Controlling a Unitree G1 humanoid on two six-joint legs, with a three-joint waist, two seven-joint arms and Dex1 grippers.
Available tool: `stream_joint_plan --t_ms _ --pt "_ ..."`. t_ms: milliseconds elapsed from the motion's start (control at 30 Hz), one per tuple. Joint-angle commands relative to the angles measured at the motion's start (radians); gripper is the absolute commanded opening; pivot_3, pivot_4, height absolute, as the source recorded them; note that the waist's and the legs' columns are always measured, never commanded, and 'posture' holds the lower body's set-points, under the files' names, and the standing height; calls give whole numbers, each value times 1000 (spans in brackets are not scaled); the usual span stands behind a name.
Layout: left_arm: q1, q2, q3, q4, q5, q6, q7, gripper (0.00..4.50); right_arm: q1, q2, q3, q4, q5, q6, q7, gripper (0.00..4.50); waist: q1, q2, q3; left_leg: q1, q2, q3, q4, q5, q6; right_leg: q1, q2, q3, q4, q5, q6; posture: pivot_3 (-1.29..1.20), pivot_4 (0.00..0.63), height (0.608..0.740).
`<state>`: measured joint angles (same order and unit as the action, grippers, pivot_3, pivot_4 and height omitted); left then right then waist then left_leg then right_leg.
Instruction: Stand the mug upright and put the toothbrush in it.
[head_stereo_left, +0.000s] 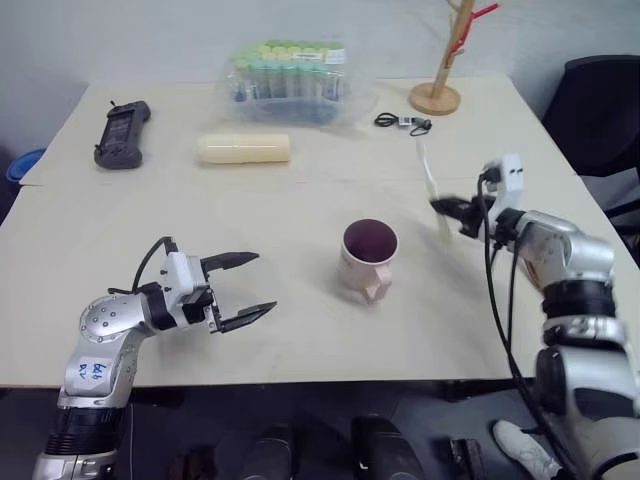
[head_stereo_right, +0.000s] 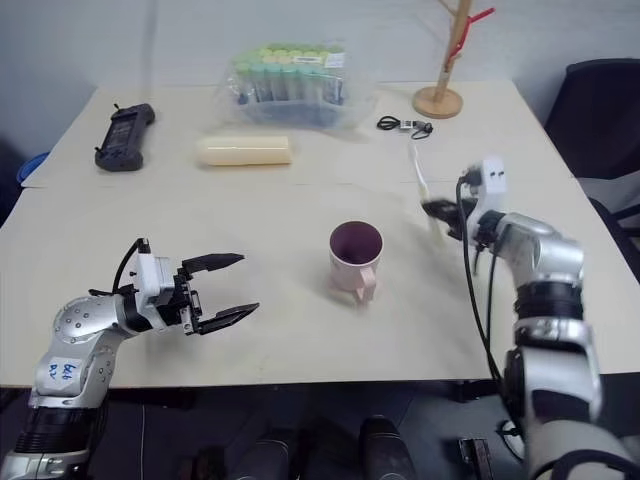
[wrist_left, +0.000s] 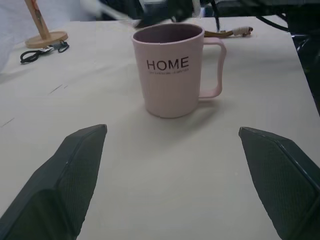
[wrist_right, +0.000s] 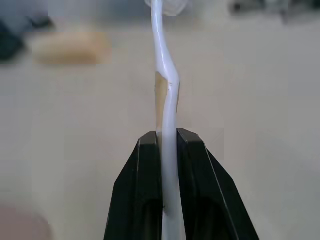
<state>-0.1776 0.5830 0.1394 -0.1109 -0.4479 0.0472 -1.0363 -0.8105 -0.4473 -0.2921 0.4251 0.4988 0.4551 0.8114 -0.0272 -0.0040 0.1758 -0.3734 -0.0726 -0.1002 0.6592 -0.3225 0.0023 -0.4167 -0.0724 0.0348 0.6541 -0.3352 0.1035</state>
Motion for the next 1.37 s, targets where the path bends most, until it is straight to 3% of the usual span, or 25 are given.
stream_joint_plan --t_ms 33,267,400,467,733,867,1000,1100,1167,1267,1367 --pt "-20 -14 32 -39 -87 52 18 4500 73 107 -18 -266 101 -202 87 103 -1 0 0 0 0 0 0 0 0 0 0 0 0 0 0 0 150 740" --pt "-73 -24 18 -52 -164 148 18 4500 181 284 95 -362 82 -329 77 103 -1 -1 -1 1 1 0 2 -1 -1 0 0 -2 2 0 0 0 150 740" --pt "-82 -45 5 -60 -175 176 28 4500 221 311 123 -283 37 -429 82 103 1 -1 -1 1 0 -1 3 -1 -1 1 -1 -2 2 0 0 0 150 740" --pt "-81 -50 4 -61 -170 181 31 4500 250 288 159 -275 27 -461 158 103 0 -1 -1 1 0 -1 3 -1 -1 1 -1 -2 1 0 0 0 150 740" --pt "-63 -34 23 -26 -113 122 25 4500 306 212 153 -308 13 -526 196 2611 -1 -1 -1 2 0 0 2 -1 -1 0 -1 -2 -1 0 0 0 150 740" --pt "0 7 50 27 -20 20 32 4500 397 48 124 -381 34 -441 260 3995 3 -1 -1 2 0 0 2 -1 -1 1 -1 -2 -1 0 0 0 150 740" --pt "84 49 89 64 58 -76 58 4500 530 -108 62 -429 83 -403 346 3995 10 -1 -1 2 0 -1 0 -1 -1 2 -1 -2 -7 0 0 0 150 740" --pt "181 80 156 71 109 -133 103 4500 630 -218 8 -358 57 -492 468 3995 14 -1 -1 3 0 0 0 -2 0 4 -1 -2 -7 0 0 0 150 740" --pt "221 92 171 64 125 -141 118 4500 651 -241 -9 -294 35 -553 492 3995 14 -1 -1 5 0 0 -1 -2 1 5 -1 -1 -8 0 0 0 150 740" --pt "284 91 177 55 135 -173 118 4500 663 -228 -28 -127 -11 -683 502 4487 16 -1 -1 7 0 0 -1 -2 1 7 -1 -1 -8 0 0 0 150 740" --pt "301 75 180 50 136 -169 155 4500 653 -218 -22 -53 -46 -783 492 4487 23 -1 -1 7 0 1 -1 -2 1 7 -2 -1 -8 0 0 0 150 740"
